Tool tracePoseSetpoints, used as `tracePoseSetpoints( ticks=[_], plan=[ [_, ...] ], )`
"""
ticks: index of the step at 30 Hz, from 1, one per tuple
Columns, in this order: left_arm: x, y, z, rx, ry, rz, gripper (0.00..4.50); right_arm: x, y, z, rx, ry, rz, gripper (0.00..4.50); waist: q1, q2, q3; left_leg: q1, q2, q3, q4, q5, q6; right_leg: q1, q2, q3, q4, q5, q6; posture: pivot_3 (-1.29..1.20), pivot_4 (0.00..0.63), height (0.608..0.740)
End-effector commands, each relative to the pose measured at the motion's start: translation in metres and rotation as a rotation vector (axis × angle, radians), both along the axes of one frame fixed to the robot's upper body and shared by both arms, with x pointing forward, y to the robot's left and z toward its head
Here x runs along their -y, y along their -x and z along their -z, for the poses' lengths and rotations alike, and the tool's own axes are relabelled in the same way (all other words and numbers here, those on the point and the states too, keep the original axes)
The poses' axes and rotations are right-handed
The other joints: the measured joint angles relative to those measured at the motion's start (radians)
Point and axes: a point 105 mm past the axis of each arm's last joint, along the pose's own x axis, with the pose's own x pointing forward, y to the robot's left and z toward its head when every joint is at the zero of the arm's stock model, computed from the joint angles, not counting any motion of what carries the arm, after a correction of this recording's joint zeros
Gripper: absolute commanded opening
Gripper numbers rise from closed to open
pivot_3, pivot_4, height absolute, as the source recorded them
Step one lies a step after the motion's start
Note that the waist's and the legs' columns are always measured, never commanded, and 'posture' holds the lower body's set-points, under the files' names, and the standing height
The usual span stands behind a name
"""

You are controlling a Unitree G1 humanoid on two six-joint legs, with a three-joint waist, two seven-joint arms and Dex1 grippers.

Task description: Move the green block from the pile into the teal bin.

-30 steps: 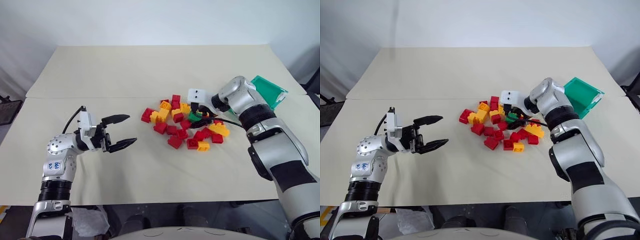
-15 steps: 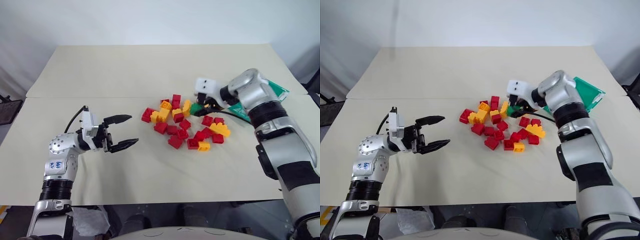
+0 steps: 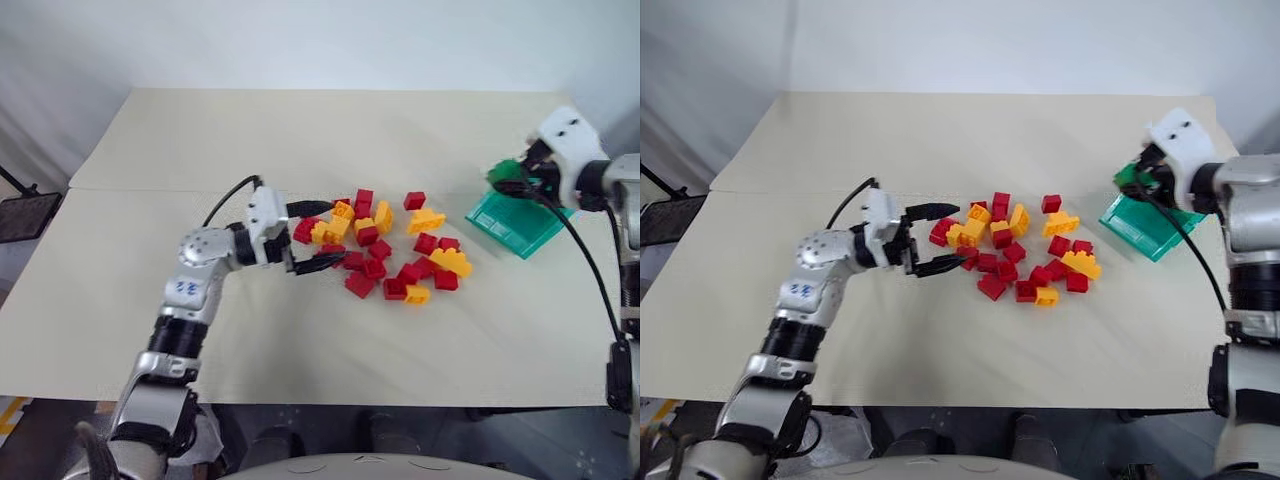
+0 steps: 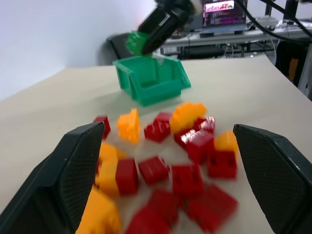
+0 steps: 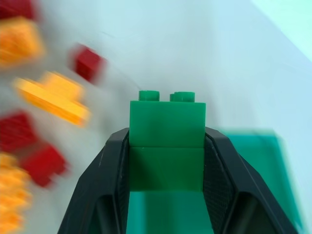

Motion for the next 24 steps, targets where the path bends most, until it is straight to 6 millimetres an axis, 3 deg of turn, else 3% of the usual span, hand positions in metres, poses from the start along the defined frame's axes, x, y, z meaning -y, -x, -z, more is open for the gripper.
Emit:
tracePoseSetpoints(
  ticks=[1, 3, 6, 7, 14, 17, 22, 24],
  plan=[
    [0.021, -0.012, -0.010, 0.028, -0.007, -0.018, 4.50, 0.018, -0.006, -0.004, 0.080, 0.000, 0.111, 1.57, -0.007, 0.000, 0.000, 0.001, 0.000, 0.001, 0.000, 0.000, 0.000, 0.000, 0.000, 0.000, 0.000, 0.000, 0.000, 0.00, 0.150, 0.740],
    [0.034, -0.017, -0.016, 0.031, -0.001, -0.010, 4.50, 0.031, -0.015, 0.007, 0.092, -0.023, 0.191, 1.57, -0.007, 0.000, 0.000, 0.001, 0.000, 0.002, 0.000, 0.001, 0.001, 0.000, 0.000, 0.000, 0.000, 0.000, 0.000, 0.00, 0.150, 0.740],
    [0.042, -0.020, -0.017, 0.025, -0.003, 0.001, 4.50, 0.031, -0.024, 0.017, 0.092, -0.046, 0.196, 1.57, -0.010, 0.000, 0.000, 0.001, 0.000, 0.003, 0.000, 0.001, 0.001, 0.001, 0.000, 0.000, 0.000, 0.001, 0.001, 0.00, 0.150, 0.740],
    [0.042, -0.021, -0.017, 0.023, -0.006, 0.000, 4.50, 0.031, -0.025, 0.018, 0.090, -0.048, 0.191, 2.28, -0.011, 0.000, 0.000, 0.001, 0.001, 0.003, -0.001, 0.001, 0.001, 0.001, 0.000, 0.000, 0.000, 0.001, 0.001, 0.00, 0.150, 0.740],
    [0.042, -0.023, -0.016, 0.009, -0.009, -0.005, 4.50, 0.033, -0.035, 0.016, 0.115, -0.052, 0.200, 4.47, -0.010, 0.001, 0.001, 0.000, 0.001, 0.003, -0.002, 0.001, 0.001, 0.000, 0.000, 0.000, -0.002, 0.001, 0.001, 0.00, 0.150, 0.740],
    [0.037, -0.022, -0.020, -0.004, 0.008, -0.002, 4.50, 0.028, -0.033, 0.009, 0.129, -0.058, 0.152, 4.47, -0.006, 0.001, 0.001, 0.000, 0.001, 0.002, -0.002, 0.001, 0.001, 0.000, 0.000, -0.001, -0.002, 0.001, 0.001, 0.00, 0.150, 0.740],
    [0.009, -0.023, -0.027, -0.055, 0.079, -0.058, 4.50, -0.005, -0.010, 0.006, 0.081, -0.131, -0.120, 4.47, -0.009, 0.001, 0.001, 0.000, 0.001, 0.000, -0.003, 0.001, 0.001, 0.000, 0.001, -0.001, -0.004, 0.001, 0.002, 0.00, 0.150, 0.740],
    [-0.020, -0.021, -0.022, -0.081, 0.051, -0.118, 4.50, -0.011, 0.011, 0.021, 0.003, -0.100, -0.245, 4.47, -0.007, 0.001, 0.001, -0.001, 0.001, 0.000, -0.002, 0.001, 0.001, 0.000, 0.001, -0.001, -0.004, 0.001, 0.002, 0.00, 0.150, 0.740]
  ],
)
